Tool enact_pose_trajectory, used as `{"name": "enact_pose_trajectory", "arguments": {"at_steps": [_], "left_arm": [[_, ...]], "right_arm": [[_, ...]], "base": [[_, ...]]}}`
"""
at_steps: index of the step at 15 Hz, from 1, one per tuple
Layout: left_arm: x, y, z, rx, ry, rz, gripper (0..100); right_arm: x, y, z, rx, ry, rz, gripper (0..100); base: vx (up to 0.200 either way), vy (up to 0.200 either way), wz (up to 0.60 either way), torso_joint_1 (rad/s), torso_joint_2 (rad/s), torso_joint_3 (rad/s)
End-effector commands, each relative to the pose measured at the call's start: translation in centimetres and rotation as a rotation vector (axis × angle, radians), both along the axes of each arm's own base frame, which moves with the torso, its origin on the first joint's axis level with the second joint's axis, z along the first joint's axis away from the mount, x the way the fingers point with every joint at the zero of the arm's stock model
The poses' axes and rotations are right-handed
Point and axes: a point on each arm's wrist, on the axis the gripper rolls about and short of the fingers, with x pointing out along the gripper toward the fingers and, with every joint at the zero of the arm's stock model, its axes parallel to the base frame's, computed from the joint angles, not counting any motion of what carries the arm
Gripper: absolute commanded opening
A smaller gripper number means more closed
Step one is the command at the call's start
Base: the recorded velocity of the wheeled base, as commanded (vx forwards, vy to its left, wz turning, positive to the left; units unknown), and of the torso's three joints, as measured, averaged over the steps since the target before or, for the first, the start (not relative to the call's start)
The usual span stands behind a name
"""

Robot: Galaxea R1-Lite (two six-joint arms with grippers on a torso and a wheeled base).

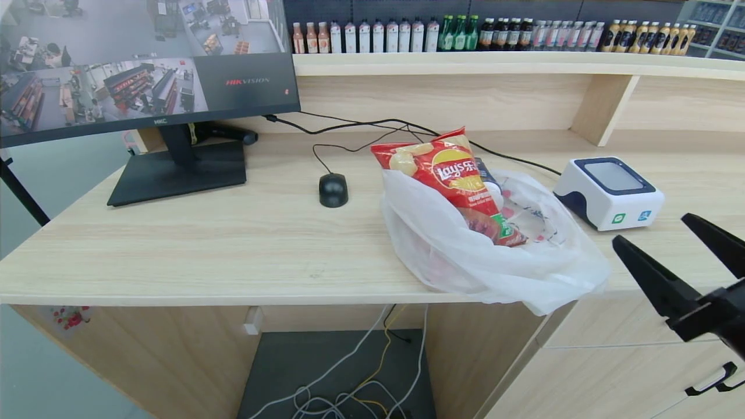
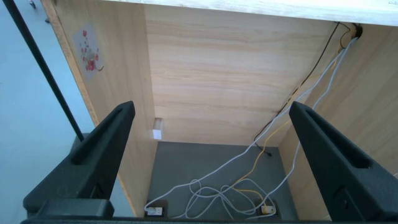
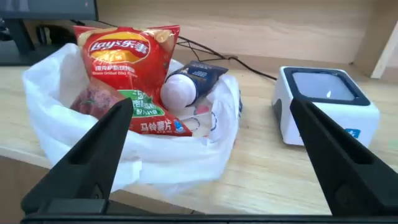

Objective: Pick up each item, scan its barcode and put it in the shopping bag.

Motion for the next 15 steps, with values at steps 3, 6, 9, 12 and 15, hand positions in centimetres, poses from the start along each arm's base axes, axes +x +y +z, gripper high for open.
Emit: {"name": "enact_pose_trajectory", "arguments": {"at_steps": [3,6,9,12,15], "left_arm": [[0.0,0.0,0.0,0.0,0.0,0.0,100],[0.0,0.0,0.0,0.0,0.0,0.0,100],[0.0,0.0,0.0,0.0,0.0,0.0,100],[0.0,0.0,0.0,0.0,0.0,0.0,100],[0.0,0.0,0.0,0.0,0.0,-0.001,100]], "right_arm": [[-4.8,-1.8,1.4,0.073,-0.132,-0.039,100],[-9.1,-3.3,-1.4,0.012,0.027,-0.043,100],[-14.3,-5.2,-5.5,-0.043,0.157,-0.034,100],[-15.9,-5.7,-7.7,-0.07,0.229,-0.035,100],[-15.5,-5.6,-8.9,-0.089,0.265,-0.022,100]], "base": [[0.0,0.0,0.0,0.0,0.0,0.0],[0.0,0.0,0.0,0.0,0.0,0.0],[0.0,0.0,0.0,0.0,0.0,0.0],[0.0,0.0,0.0,0.0,0.0,0.0],[0.0,0.0,0.0,0.0,0.0,0.0]]}}
